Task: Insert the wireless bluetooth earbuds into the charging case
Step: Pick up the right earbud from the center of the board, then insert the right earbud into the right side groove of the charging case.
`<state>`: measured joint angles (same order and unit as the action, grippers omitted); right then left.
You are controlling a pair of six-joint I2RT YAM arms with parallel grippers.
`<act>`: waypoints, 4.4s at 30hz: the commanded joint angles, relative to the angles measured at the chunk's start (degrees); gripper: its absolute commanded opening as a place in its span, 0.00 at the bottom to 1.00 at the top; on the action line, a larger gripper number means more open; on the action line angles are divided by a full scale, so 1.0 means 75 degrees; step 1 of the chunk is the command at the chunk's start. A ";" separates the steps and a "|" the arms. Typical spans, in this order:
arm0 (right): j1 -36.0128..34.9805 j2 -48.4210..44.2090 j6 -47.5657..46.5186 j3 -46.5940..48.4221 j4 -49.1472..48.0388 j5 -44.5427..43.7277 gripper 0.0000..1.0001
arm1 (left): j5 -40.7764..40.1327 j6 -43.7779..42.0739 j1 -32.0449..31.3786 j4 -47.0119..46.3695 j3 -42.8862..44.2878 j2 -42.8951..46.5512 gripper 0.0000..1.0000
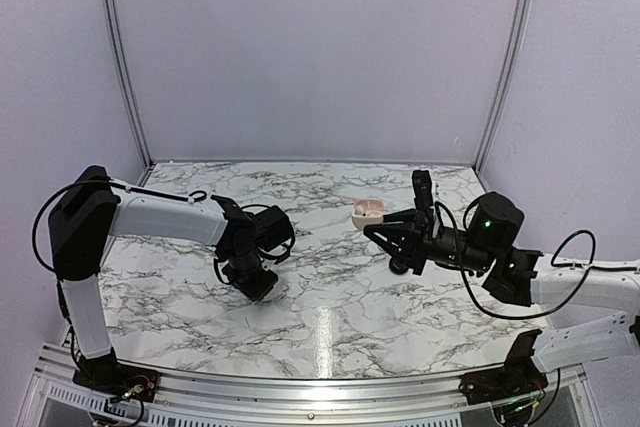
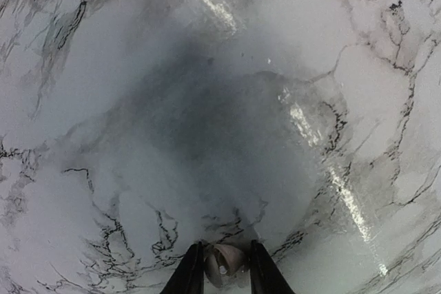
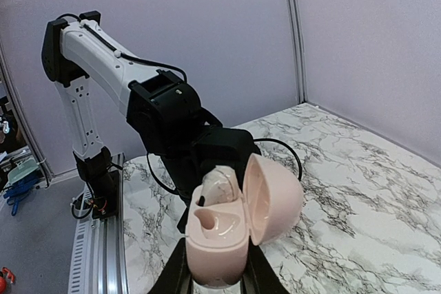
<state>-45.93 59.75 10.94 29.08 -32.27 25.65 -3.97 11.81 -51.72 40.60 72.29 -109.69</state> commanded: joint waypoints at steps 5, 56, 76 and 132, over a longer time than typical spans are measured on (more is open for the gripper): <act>0.0081 -0.0018 0.0008 0.0271 0.0026 0.0070 0.00 | -0.0279 0.0075 -0.0046 0.0283 0.0057 -0.0080 0.20; -0.1973 0.2885 -0.2830 0.0655 -0.4621 -0.5475 0.00 | -0.0596 0.0354 -0.1420 -0.8016 -0.1137 0.4731 0.20; -0.2486 0.3335 -0.2351 0.1681 -0.3876 -0.6002 0.00 | 0.0084 -0.0052 -0.1447 -0.8652 -0.0906 0.3879 0.21; -0.2665 0.3755 -0.2464 0.2222 -0.3144 -0.7020 0.00 | -0.1725 -0.0875 -0.1810 -0.7777 -0.0553 0.3359 0.15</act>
<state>-65.34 87.15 -7.14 43.44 -55.96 -26.24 -16.16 6.11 -64.95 -19.40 65.87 -84.33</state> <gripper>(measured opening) 0.207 0.164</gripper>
